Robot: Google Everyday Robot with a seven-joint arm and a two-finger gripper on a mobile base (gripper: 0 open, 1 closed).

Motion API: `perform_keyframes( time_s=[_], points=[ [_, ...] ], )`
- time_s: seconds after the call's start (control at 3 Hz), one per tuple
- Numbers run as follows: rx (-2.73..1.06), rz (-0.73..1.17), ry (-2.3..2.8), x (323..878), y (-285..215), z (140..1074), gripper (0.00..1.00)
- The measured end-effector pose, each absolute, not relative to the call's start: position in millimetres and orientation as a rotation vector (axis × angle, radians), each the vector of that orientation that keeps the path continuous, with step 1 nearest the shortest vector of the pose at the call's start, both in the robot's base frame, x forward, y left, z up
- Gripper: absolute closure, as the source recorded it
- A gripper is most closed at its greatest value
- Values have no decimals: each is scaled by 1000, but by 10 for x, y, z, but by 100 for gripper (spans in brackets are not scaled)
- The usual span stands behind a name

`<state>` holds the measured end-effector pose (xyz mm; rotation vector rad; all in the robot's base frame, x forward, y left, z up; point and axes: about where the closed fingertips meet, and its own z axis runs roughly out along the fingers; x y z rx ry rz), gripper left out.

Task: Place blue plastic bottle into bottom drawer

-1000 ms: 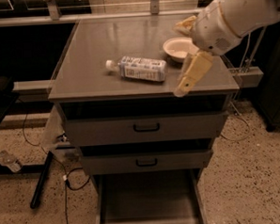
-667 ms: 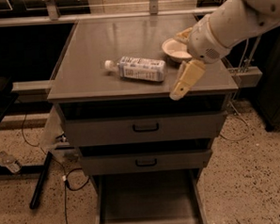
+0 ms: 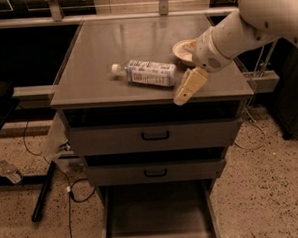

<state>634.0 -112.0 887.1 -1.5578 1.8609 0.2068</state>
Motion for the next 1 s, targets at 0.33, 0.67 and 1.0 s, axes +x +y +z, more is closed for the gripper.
perform_keyframes(
  time_s=[0.33,0.67,1.0],
  points=[
    [-1548,292,1801,6554,-940,8923,0],
    [-1552,366,1778,6744,-792,8945,0],
    [-1554,409,1785,6888,-713,8887,0]
  ],
)
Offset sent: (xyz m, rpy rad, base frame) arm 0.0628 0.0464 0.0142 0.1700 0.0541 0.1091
